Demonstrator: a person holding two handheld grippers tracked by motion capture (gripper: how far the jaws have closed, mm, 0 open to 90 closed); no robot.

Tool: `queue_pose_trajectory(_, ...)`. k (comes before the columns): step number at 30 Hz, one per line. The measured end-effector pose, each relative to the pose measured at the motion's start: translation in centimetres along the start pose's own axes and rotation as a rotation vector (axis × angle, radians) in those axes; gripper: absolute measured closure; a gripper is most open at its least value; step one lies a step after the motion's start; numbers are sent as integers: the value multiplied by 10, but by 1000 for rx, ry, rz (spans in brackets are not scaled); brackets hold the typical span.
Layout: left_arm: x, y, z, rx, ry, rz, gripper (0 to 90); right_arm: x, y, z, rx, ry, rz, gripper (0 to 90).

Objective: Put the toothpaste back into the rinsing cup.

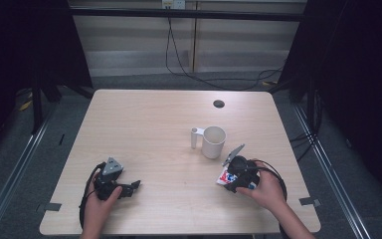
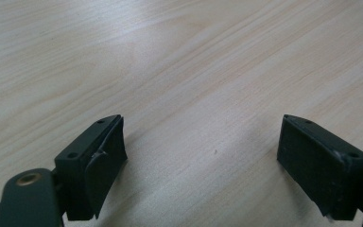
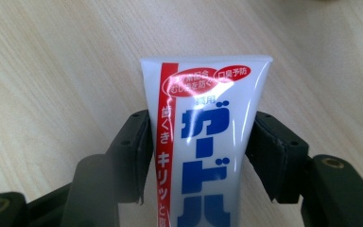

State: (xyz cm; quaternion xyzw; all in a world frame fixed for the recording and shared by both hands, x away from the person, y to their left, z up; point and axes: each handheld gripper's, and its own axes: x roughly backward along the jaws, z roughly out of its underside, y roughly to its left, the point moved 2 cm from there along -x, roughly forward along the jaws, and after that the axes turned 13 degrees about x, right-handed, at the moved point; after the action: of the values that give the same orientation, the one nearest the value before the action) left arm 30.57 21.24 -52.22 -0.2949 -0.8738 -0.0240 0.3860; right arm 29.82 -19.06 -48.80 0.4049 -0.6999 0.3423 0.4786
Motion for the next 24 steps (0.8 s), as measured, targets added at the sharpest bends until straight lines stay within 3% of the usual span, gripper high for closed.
queue_pose_trajectory(6, 0, 0, 0, 0, 4, 4, 157, -1, -1, 2, -18, -24, 7, 444)
queue_pose_trajectory(11, 0, 0, 0, -1, 2, 4, 157, 4, 1, 2, 1, -26, 28, 588)
queue_pose_trajectory(14, 0, 0, 0, 6, -2, 6, 157, 9, 2, 3, 4, -43, 33, 623)
queue_pose_trajectory(18, 0, 0, 0, 0, 1, 5, 157, 18, 2, 2, -10, -88, 46, 636)
queue_pose_trajectory(19, 0, 0, 0, -5, 1, 2, 157, 25, 0, 3, -14, -125, 48, 642)
queue_pose_trajectory(24, 0, 0, 0, -6, 2, 2, 157, 31, 1, 4, -14, -163, 48, 646)
